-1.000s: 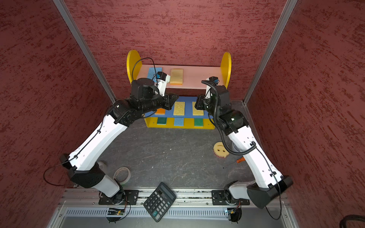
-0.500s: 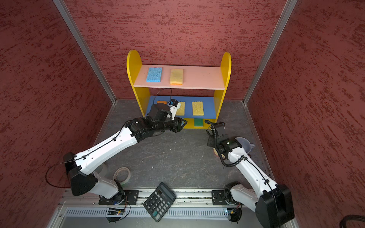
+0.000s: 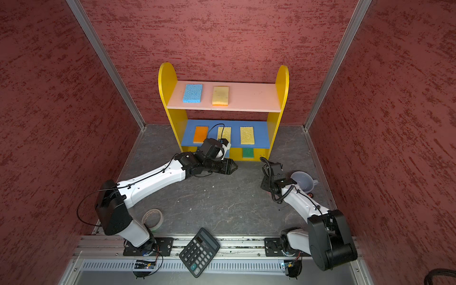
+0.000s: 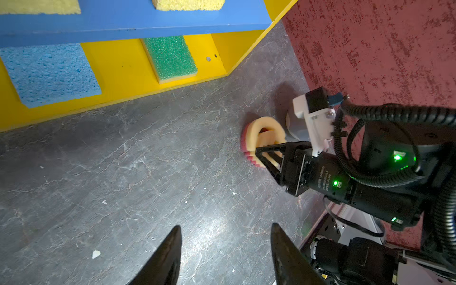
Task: Place and organize the cleaning sponges onto the shelf
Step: 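Withdraw both grippers and move them down toward the smiley-face sponge, then grasp the smiley-face sponge with the right gripper while the left gripper pinches it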
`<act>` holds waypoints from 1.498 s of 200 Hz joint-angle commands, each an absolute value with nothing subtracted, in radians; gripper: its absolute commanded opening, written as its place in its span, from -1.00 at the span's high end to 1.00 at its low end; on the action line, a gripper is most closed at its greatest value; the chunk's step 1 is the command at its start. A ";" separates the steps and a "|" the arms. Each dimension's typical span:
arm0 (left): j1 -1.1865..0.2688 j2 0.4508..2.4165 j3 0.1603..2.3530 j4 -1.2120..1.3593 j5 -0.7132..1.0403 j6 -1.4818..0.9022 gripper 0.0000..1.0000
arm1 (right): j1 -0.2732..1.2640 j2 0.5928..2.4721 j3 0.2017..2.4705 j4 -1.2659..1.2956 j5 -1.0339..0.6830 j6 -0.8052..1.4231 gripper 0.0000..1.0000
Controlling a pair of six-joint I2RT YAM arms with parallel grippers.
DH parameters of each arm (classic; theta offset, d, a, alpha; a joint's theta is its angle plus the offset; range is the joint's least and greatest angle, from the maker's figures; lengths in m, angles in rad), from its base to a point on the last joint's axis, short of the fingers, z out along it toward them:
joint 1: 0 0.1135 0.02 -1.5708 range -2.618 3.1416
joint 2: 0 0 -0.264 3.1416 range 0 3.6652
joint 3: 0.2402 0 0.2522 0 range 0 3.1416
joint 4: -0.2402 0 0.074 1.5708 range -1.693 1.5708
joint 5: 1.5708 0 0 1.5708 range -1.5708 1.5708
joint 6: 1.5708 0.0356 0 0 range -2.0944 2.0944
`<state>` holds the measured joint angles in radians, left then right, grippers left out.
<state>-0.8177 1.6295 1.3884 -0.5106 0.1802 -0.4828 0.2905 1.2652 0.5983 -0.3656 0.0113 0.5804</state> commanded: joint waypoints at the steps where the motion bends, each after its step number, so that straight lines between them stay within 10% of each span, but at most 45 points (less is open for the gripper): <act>1: -0.801 1.651 1.392 -0.461 0.196 -0.496 -0.14 | 0.433 1.344 0.655 -0.296 -0.062 0.650 0.22; 60: -0.739 1.620 1.324 -0.432 0.196 -0.524 -0.10 | 0.703 1.570 0.878 -0.223 -0.115 0.702 0.12; 227: -0.718 1.645 1.154 -0.386 0.195 -0.570 -0.21 | 0.562 1.520 0.794 -0.211 -0.102 0.659 -0.16; 299: -0.733 1.791 1.111 -0.259 0.258 -0.642 -0.24 | 0.552 1.563 0.738 -0.116 -0.157 0.709 0.20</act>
